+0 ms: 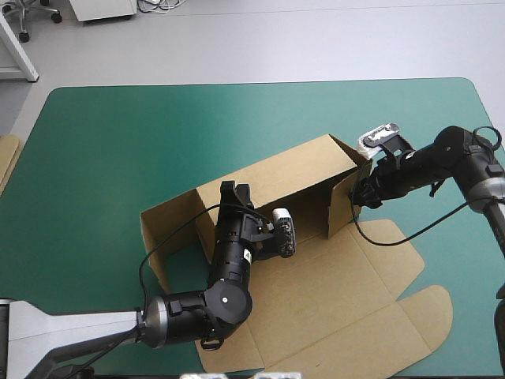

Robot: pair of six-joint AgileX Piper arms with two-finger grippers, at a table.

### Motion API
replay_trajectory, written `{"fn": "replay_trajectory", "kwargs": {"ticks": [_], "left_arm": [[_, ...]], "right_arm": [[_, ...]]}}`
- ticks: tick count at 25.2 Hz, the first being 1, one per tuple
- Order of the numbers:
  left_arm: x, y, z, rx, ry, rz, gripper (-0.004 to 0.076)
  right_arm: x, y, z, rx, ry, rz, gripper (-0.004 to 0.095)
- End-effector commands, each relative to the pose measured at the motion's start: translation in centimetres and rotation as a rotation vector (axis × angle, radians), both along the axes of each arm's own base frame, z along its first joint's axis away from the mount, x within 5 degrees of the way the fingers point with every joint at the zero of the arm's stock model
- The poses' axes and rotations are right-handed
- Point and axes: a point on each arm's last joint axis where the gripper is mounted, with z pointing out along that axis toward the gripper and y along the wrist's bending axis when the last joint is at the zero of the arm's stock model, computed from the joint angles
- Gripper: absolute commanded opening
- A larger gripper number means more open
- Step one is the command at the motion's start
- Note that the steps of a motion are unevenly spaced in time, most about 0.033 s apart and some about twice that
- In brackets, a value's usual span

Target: Fold the box

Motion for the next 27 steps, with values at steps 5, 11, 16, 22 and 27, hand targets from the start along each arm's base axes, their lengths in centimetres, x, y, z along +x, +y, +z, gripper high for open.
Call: {"fn": "replay_trajectory", "kwargs": {"ticks": [5, 11, 16, 22, 27], "left_arm": [[-0.3, 0.1, 2.0, -0.058, -0.037, -0.029, -0.0010], [-0.3, 0.1, 2.0, -0.044, -0.041, -0.030, -0.0010], [-0.3, 0.1, 2.0, -0.022, -0.043, -0.037, -0.0010], [-0.3, 0.1, 2.0, -0.021, -0.044, -0.035, -0.0010], [-0.3, 0.0, 2.0, -0.013, -0.044, -0.041, -0.0010]], "right_arm": [[-0.3, 0.7, 2.6, 0.078, -0.117, 0.011, 0.0634], [-0.3, 1.0, 2.8, 0.112, -0.135, 0.026, 0.0634], [-0.2, 1.7, 2.4, 0.115, -0.156, 0.035, 0.0634], [-1.3, 4.4, -0.3, 0.072, -0.279, 0.043, 0.0634], [-3.0, 5.1, -1.8, 0.071, -0.354, -0.010, 0.0587]]}}
